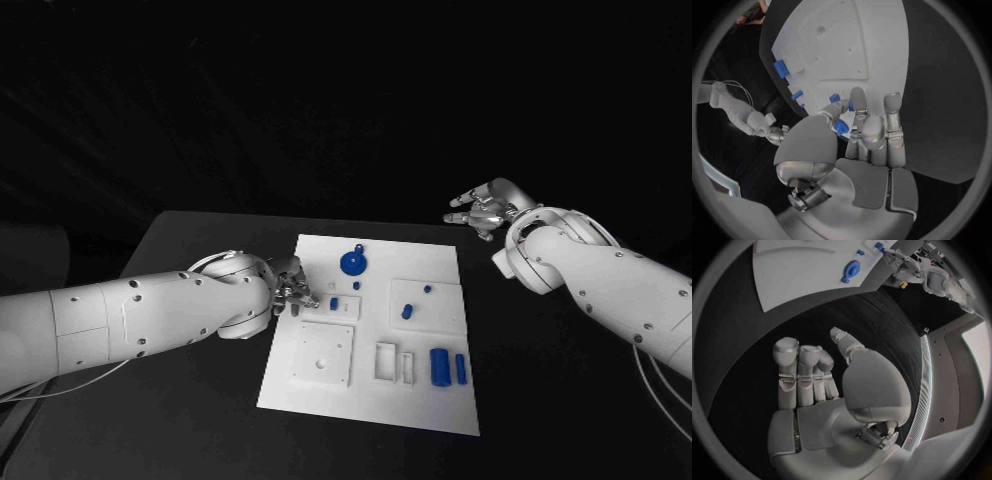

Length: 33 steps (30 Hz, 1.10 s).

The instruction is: Assemble the parts on the task board

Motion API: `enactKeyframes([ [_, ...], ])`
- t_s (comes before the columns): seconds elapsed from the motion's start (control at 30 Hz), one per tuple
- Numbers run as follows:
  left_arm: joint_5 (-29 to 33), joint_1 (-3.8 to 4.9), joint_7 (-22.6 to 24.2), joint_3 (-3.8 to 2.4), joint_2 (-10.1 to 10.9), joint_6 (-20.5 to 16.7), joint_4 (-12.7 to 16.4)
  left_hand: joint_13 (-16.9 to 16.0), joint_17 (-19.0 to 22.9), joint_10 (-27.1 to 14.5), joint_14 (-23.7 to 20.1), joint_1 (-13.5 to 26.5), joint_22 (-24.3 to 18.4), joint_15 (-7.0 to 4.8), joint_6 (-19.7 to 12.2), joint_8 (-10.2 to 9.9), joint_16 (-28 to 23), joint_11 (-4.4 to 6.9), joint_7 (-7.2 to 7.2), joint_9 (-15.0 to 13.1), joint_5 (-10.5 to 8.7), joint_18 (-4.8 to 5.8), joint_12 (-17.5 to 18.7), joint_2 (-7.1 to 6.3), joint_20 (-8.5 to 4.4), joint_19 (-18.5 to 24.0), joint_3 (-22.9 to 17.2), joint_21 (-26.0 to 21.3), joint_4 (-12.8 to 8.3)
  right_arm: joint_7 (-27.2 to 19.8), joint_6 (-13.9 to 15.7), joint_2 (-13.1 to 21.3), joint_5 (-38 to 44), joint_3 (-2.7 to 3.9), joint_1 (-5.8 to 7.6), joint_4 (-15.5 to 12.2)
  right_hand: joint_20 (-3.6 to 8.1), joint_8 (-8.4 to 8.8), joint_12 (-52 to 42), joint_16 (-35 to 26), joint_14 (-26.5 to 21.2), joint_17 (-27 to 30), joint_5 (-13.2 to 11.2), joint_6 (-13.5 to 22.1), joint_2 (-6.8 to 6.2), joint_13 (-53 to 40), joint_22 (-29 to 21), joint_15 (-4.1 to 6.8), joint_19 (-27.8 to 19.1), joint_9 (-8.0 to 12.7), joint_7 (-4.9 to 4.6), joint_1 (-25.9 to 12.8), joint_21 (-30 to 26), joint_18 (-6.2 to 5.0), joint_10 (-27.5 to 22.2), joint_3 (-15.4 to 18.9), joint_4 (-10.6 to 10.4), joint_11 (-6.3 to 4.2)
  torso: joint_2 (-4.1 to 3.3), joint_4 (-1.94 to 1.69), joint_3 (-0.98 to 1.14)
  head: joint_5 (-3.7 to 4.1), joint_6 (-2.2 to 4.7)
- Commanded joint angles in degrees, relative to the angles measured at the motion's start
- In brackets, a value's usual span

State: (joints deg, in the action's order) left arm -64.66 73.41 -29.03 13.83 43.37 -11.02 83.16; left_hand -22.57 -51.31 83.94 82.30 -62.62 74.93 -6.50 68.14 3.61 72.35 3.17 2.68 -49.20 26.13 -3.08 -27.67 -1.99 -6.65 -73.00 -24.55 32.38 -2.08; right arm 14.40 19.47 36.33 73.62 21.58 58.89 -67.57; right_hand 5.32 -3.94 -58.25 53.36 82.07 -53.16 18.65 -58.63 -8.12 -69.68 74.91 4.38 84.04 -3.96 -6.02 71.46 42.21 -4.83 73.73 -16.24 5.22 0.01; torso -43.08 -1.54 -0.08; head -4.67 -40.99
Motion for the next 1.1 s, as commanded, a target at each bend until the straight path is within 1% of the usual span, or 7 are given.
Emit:
enactKeyframes([
  [0.03, -0.33, -0.02, -0.63, -0.01, -0.05, 2.11, 0.04, 0.08, 0.07, 2.69, 0.42, -0.98, 1.03, 0.03, 3.37, 0.15, 0.26, 0.32, -2.86, -0.05, 0.27, -0.88, -0.14, 0.24, 0.1, -0.13, -4.88, 0.18, -4.67, -0.12, -0.8, -0.02, 0.58, 0.01, -0.06, 0.01, 0.11, 0.34, -0.05, -0.2, 0.37, -0.09, 0.22, -0.16, -0.02, -0.06, 1.74, -0.14, 3.13, 0.06, -0.33, -0.44, -0.23, -0.61, -0.3, -0.31, -0.1, -0.13, 0.0, -0.03, 0.01, 0.03, -0.1],
  [0.13, -0.32, -0.02, -0.89, -0.01, -0.02, 2.68, -0.03, 0.08, 0.04, 2.7, 0.43, -0.93, 1.03, 0.04, 3.4, 0.15, 0.28, 0.32, -2.86, -0.04, 0.38, -0.85, -0.15, 0.24, 0.07, -0.11, -4.95, 0.21, -4.8, -0.12, -0.81, -0.03, 0.58, 0.01, -0.06, 0.02, 0.11, 0.34, -0.05, -0.2, 0.37, -0.09, 0.22, -0.16, -0.02, -0.06, 1.74, -0.14, 3.13, 0.06, -0.33, -0.44, -0.23, -0.61, -0.3, -0.31, -0.1, -0.13, 0.0, -0.01, 0.04, 0.02, -0.13],
  [0.3, -0.32, -0.02, -1.26, -0.01, 0.08, 3.17, -0.1, 0.07, -0.03, 2.71, 0.44, -0.84, 1.04, 0.03, 3.47, 0.15, 0.35, 0.33, -2.86, -0.02, 0.45, -0.79, -0.2, 0.3, 0.03, -0.08, -5.07, 0.27, -5.0, -0.11, -0.82, -0.03, 0.58, 0.01, -0.08, 0.04, 0.11, 0.34, -0.05, -0.2, 0.37, -0.09, 0.22, -0.16, -0.02, -0.06, 1.74, -0.14, 3.13, 0.06, -0.33, -0.44, -0.23, -0.61, -0.3, -0.31, -0.1, -0.13, 0.01, 0.0, 0.01, 0.02, -0.24],
  [0.4, -0.31, -0.02, -1.43, -0.01, 0.09, 3.29, -0.12, 0.07, -0.03, 2.71, 0.44, -0.84, 1.04, 0.03, 3.47, 0.15, 0.35, 0.33, -2.86, -0.02, 0.45, -0.79, -0.2, 0.3, 0.03, -0.08, -5.07, 0.27, -5.0, -0.11, -0.81, -0.04, 0.58, 0.01, -0.09, 0.06, 0.12, 0.35, 0.0, -0.22, 0.37, -0.11, 0.21, -0.16, -0.06, -0.03, 1.73, -0.13, 3.14, 0.06, -0.33, -0.4, -0.17, -0.57, -0.32, -0.33, -0.02, -0.13, 0.01, 0.0, 0.03, 0.14, -0.24],
  [0.5, -0.3, -0.02, -1.59, -0.01, 0.06, 3.41, -0.12, 0.06, -0.07, 2.7, 0.44, -0.7, 1.04, 0.03, 3.49, 0.14, 0.4, 0.33, -2.87, 0.01, 0.41, -0.76, -0.24, 0.42, 0.0, -0.06, -5.14, 0.32, -5.15, -0.12, -0.8, -0.05, 0.58, 0.01, -0.1, 0.06, 0.12, 0.35, 0.0, -0.22, 0.37, -0.11, 0.21, -0.16, -0.06, -0.03, 1.73, -0.13, 3.14, 0.06, -0.33, -0.4, -0.17, -0.57, -0.32, -0.33, -0.02, -0.13, 0.0, 0.01, 0.0, 0.1, -0.23],
  [0.77, -0.2, -0.02, -1.83, -0.01, -0.07, 3.31, -0.22, 0.05, -0.05, 2.69, 0.42, -0.57, 1.03, 0.02, 3.49, 0.13, 0.4, 0.33, -2.86, 0.06, 0.4, -0.75, -0.26, 0.49, -0.01, -0.03, -5.18, 0.35, -5.31, -0.11, -0.78, -0.06, 0.59, 0.01, -0.12, 0.06, 0.12, 0.35, 0.0, -0.22, 0.37, -0.11, 0.21, -0.16, -0.06, -0.03, 1.73, -0.13, 3.14, 0.06, -0.33, -0.4, -0.17, -0.57, -0.32, -0.33, -0.02, -0.13, 0.0, 0.0, 0.02, 0.15, -0.19],
  [1.1, -0.17, -0.02, -2.01, -0.01, -0.74, 2.92, -0.88, -0.02, -0.1, 2.7, 0.41, 0.52, 1.01, -0.02, 3.62, 0.16, 0.55, 0.35, -2.9, 0.24, 0.28, -0.74, -0.42, 1.19, -0.06, -0.02, -5.25, 0.57, -6.35, -0.12, -0.81, -0.14, 0.59, 0.01, -0.13, 0.1, 0.13, 0.35, 0.01, -0.28, 0.37, -0.06, 0.18, -0.18, -0.01, -0.01, 1.71, -0.12, 3.13, 0.06, -0.33, -0.28, -0.2, -0.56, -0.32, -0.5, 0.13, -0.13, -0.05, 0.1, 0.03, 0.08, -0.18],
])
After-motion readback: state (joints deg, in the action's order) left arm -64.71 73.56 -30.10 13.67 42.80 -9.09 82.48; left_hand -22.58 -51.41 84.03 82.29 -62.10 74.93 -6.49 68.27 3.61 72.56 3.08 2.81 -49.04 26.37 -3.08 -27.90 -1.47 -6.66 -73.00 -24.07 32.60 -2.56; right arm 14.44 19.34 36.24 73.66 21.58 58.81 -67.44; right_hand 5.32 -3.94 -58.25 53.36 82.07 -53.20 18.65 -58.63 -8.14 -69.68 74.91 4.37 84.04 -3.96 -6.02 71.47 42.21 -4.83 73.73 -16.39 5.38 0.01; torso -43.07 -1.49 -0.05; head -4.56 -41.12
